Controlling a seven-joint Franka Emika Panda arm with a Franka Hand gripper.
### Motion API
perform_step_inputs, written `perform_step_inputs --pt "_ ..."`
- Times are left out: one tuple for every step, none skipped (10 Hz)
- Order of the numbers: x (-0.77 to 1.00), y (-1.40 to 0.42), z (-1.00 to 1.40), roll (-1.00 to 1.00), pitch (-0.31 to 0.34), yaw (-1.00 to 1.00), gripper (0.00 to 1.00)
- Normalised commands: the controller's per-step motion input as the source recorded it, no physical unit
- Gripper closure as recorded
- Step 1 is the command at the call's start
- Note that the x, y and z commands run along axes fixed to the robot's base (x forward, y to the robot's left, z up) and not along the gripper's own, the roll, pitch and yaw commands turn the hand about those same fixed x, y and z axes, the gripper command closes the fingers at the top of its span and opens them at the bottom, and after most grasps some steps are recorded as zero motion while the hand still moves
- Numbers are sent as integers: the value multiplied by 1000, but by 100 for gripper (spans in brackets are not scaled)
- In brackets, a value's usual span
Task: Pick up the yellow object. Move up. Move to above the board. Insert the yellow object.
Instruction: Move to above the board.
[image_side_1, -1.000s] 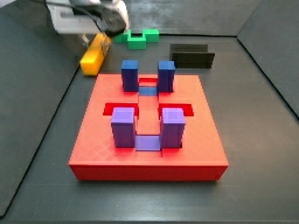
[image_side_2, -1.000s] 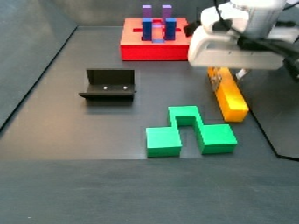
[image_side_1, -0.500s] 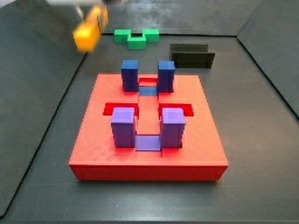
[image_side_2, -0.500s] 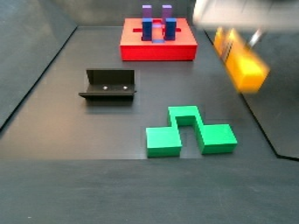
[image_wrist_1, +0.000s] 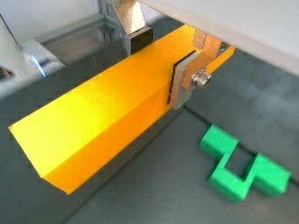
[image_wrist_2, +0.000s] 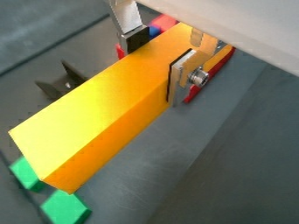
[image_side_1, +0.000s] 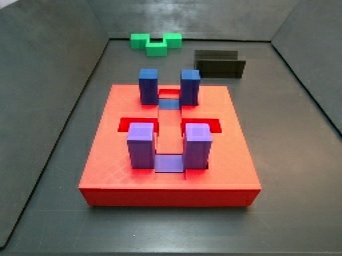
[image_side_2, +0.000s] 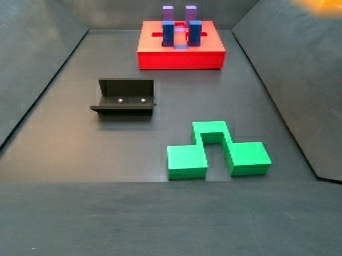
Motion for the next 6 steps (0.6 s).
perform_step_inputs --pt "4 -1 474 -61 34 -10 100" --pt "866 -1400 216 -58 314 15 100" --pt "879 -1400 166 16 344 27 100" --pt "904 -1400 159 76 374 58 100" --pt "951 -1400 170 -35 335 18 100" --pt "948 -1400 184 -34 259 17 100"
